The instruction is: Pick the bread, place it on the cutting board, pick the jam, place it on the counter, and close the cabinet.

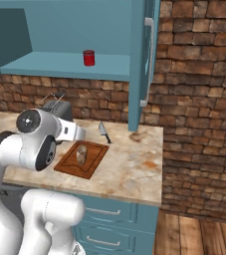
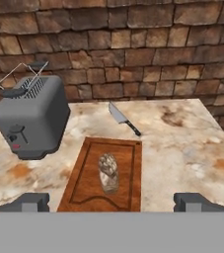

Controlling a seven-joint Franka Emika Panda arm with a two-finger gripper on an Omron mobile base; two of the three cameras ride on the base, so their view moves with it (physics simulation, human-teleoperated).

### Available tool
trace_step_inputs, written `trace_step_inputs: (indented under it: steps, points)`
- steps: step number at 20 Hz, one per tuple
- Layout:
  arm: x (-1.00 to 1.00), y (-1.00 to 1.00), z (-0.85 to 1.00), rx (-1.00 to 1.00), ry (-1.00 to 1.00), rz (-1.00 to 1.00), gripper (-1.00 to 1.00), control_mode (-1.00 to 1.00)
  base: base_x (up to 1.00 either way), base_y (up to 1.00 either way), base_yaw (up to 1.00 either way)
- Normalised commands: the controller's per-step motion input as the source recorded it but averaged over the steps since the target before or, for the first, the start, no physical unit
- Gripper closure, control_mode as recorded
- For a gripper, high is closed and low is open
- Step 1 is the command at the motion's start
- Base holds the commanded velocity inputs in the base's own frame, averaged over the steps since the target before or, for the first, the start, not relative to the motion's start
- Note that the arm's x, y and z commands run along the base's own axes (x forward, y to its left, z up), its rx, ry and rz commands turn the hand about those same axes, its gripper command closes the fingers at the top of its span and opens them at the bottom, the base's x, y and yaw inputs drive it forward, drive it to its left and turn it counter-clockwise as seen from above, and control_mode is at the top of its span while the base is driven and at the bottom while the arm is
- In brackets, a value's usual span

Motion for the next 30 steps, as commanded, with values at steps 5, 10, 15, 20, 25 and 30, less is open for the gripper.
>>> trace_step_inputs:
  steps: [5,10,15,20,25,30]
  points:
    - [0.0,0.0,0.15,0.0,0.0,0.0,-1.0,-1.0,0.0,0.0,0.0]
    - [0.0,0.0,0.18,-0.01,0.0,0.0,-1.0,-1.0,0.0,0.0,0.0]
    - [0.0,0.0,0.25,0.0,0.0,0.0,-1.0,-1.0,0.0,0.0,0.0]
    - [0.0,0.0,0.34,0.0,0.0,0.0,-1.0,-1.0,0.0,0.0,0.0]
    - [0.0,0.0,0.35,0.0,0.0,0.0,-1.0,-1.0,0.0,0.0,0.0]
    - [0.0,0.0,0.28,0.0,0.0,0.0,-1.0,-1.0,0.0,0.0,0.0]
